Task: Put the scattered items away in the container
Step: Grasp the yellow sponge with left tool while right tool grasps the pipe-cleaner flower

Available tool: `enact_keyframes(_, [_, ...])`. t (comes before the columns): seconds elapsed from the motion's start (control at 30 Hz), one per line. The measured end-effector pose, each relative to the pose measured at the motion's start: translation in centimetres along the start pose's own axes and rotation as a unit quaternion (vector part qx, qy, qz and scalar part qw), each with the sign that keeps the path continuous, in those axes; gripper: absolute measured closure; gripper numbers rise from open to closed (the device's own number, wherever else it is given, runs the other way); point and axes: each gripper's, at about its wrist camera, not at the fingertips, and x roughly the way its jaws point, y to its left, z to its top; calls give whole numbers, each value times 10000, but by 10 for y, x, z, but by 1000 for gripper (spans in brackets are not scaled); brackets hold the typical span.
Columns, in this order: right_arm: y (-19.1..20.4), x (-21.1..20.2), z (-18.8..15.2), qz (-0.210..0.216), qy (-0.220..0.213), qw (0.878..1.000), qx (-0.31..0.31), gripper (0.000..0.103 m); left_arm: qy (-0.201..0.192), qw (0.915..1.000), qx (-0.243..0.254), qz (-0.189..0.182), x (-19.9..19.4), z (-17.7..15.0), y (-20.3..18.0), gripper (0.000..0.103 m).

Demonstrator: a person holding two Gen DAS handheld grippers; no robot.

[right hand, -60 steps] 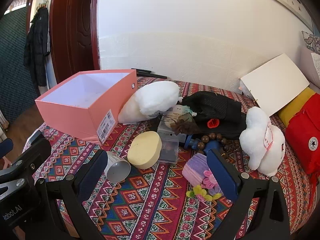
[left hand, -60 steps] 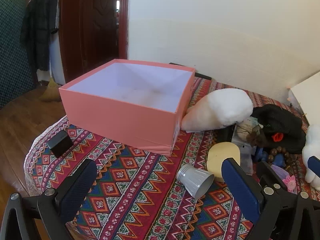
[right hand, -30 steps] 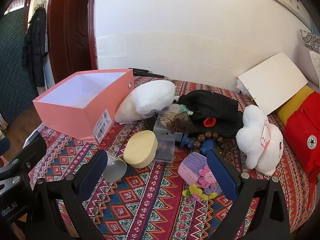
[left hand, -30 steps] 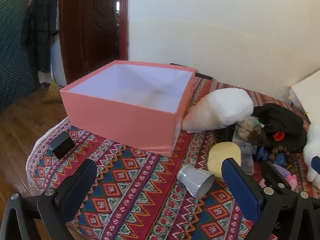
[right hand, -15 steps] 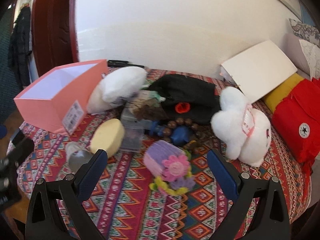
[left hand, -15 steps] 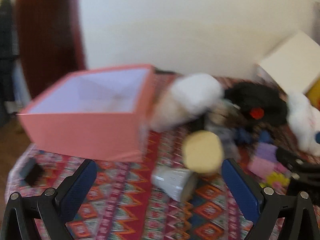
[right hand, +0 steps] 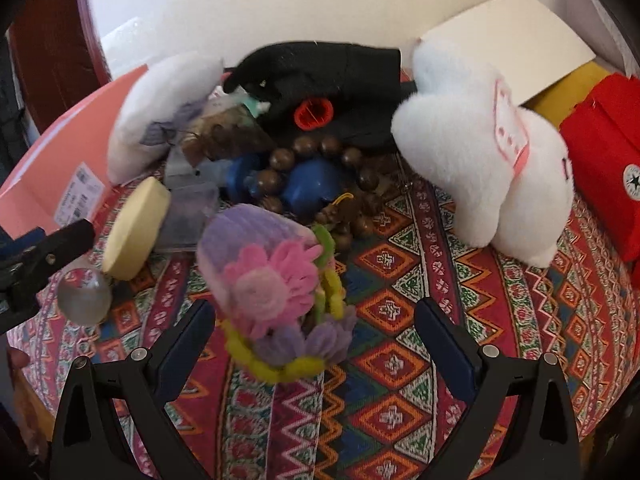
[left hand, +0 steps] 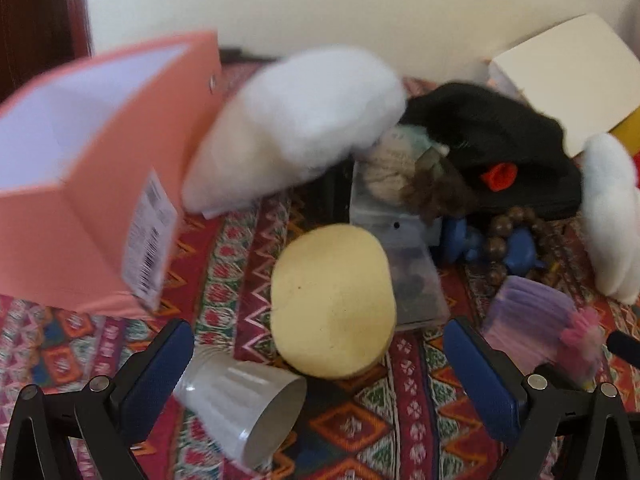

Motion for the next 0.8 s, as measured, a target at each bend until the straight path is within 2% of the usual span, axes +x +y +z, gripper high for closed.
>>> enact_keyframes(0.37, [19,33,12,210,175,9995,-137,1,409,9991,-28,90,51,3,-6,0])
enact_keyframes(0.43, [20,36,10,217,258,9992,-191,5,483,9988,-32,87,59,1,-6,0])
enact_keyframes(0.5, [20,39,8,408,357,9983,-204,20,528,9985,-77,-128,64,0,-6,6])
enact_keyframes(0.53, [21,40,8,548,400,9974,-222,25,549,9979,-133,-325,65,0,-5,18])
enact_keyframes(0.57, [23,39,8,606,413,9970,-252,28,547,9972,-181,-467,64,0,-5,26])
enact_keyframes(0.67, [27,35,6,640,366,9966,-378,34,503,9977,-137,-424,58,0,-9,26])
enact_keyframes(0.8, [29,31,6,794,321,9956,-368,36,341,9987,-114,-350,41,-3,-15,26])
